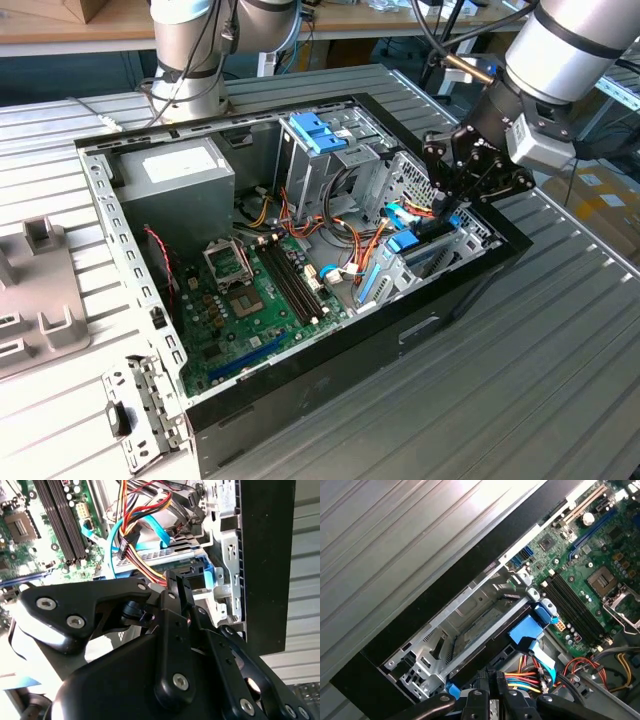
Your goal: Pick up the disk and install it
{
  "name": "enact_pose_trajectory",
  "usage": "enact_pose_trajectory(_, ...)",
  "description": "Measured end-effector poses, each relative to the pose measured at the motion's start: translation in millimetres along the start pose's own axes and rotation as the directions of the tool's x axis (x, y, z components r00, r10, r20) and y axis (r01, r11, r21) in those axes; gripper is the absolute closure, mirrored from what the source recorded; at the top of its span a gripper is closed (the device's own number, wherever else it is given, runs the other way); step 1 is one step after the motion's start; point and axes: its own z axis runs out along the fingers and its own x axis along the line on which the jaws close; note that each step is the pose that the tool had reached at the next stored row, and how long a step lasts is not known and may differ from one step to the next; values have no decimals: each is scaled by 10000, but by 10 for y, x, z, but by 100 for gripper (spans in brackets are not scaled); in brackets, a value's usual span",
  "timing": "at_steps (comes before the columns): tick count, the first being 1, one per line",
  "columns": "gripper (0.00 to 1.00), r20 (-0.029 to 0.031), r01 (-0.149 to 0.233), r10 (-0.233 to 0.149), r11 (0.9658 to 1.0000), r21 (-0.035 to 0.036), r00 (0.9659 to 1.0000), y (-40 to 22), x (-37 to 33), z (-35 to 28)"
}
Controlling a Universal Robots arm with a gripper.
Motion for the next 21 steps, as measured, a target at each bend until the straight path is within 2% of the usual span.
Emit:
enact_pose_trajectory(4, 83, -19, -457, 457, 9990, 28, 9990, 0, 0, 2)
enact_pose_trajectory(9, 83, -41, -1005, 1005, 9949, 63, 9949, 0, 0, 4)
enact_pose_trajectory(11, 83, -52, -1327, 1328, 9911, 84, 9911, 0, 0, 6)
enact_pose_trajectory(13, 83, -65, -1692, 1693, 9855, 109, 9855, 0, 0, 8)
enact_pose_trajectory(18, 83, -79, -2144, 2145, 9766, 140, 9767, 0, 1, 11)
enact_pose_trajectory(21, 83, -89, -2466, 2467, 9690, 162, 9690, 0, 1, 13)
